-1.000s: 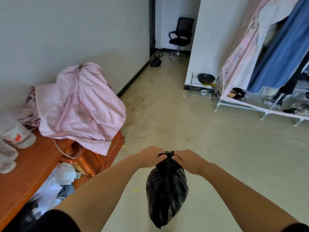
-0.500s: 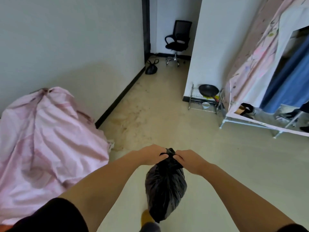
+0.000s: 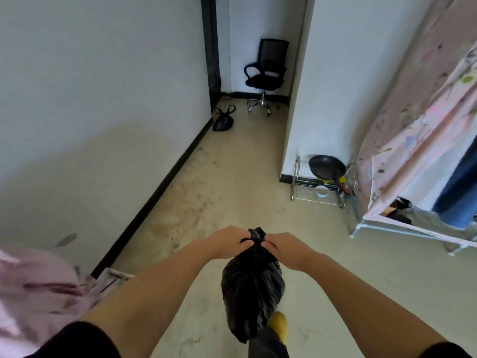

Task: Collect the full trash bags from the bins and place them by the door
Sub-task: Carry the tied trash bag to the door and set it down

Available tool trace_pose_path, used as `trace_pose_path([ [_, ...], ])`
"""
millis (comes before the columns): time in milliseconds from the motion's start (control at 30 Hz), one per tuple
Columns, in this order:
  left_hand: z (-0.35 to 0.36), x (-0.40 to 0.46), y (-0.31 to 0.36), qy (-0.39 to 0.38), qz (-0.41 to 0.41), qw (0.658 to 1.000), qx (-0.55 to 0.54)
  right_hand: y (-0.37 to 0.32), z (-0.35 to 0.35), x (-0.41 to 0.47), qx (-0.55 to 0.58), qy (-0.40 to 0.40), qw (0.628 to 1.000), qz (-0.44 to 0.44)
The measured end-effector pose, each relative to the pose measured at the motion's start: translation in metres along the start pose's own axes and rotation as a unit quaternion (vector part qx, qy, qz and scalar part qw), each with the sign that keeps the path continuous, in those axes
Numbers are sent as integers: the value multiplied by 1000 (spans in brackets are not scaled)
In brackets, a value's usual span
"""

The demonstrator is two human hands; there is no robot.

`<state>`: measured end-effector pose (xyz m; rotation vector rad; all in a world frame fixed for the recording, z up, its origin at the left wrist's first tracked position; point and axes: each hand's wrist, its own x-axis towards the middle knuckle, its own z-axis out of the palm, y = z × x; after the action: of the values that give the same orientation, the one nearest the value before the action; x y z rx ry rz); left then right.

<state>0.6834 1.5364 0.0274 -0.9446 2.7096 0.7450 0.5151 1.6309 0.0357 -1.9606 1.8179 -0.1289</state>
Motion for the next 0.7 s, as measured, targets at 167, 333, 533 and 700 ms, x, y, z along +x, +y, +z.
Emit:
trace_pose_path([
  [167,-59,110,-43,36,-38,998,-20,57,-65,117,-12,-21,1000,-20],
  [333,-120,201,-77,52,-58,996,-37,108,-121,225,-14,-42,999,-31],
  [533,-180,304,-153,55,-69,995,-54,151,-163,364,-30,-54,997,-54],
  [700,-246,395,-229,46,-56,996,-58,180,-196,493,-21,-49,998,-36],
])
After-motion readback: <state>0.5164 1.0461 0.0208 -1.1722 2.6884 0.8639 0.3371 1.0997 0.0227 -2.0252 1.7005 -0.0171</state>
